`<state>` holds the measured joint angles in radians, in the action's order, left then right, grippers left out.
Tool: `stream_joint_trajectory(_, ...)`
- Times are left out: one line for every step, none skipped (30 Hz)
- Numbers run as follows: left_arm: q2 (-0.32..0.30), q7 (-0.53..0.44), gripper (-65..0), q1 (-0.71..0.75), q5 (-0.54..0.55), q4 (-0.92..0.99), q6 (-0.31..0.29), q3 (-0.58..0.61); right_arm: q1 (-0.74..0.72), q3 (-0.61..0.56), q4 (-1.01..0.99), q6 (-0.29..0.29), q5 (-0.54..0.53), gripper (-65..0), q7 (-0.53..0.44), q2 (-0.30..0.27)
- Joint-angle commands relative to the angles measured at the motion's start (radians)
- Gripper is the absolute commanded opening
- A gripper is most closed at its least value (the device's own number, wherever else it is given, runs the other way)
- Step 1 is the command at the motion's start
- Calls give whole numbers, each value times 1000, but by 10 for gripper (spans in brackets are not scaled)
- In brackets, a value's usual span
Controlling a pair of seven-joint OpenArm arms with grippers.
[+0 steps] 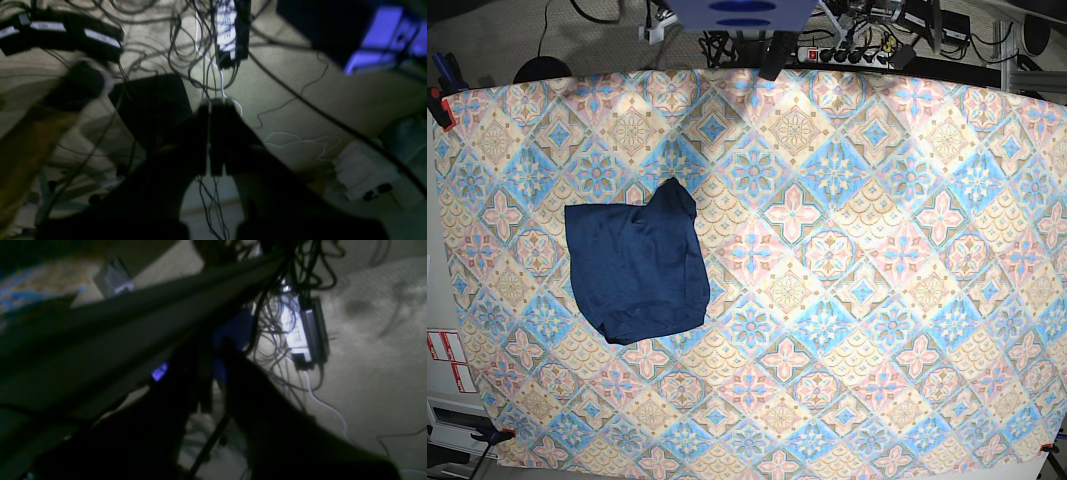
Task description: Fold the T-shirt properly
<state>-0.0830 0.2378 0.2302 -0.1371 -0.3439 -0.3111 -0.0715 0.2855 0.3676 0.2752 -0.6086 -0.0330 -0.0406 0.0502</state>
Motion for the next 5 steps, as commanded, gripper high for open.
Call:
stream_joint_trajectory(2, 4, -650, 7, 0, -2, -6, -1, 13, 0, -1, -15, 2, -602, 0, 6)
stream_joint_trajectory(13, 4, -650, 7, 0, -2, -6, -3, 13, 0, 0, -15, 3, -602, -2, 6)
stream_joint_trajectory(21, 4, -650, 4, 0, -4, -6, -3, 13, 0, 3, -15, 3, -602, -2, 3)
stream_joint_trajectory(25, 4, -650, -7, 0, -4, -6, -3, 13, 0, 3, -15, 3, -602, -2, 1)
stream_joint_trajectory(27, 4, -650, -15, 0, 1, -6, -1, 2, 0, 5, -15, 3, -602, -3, 1)
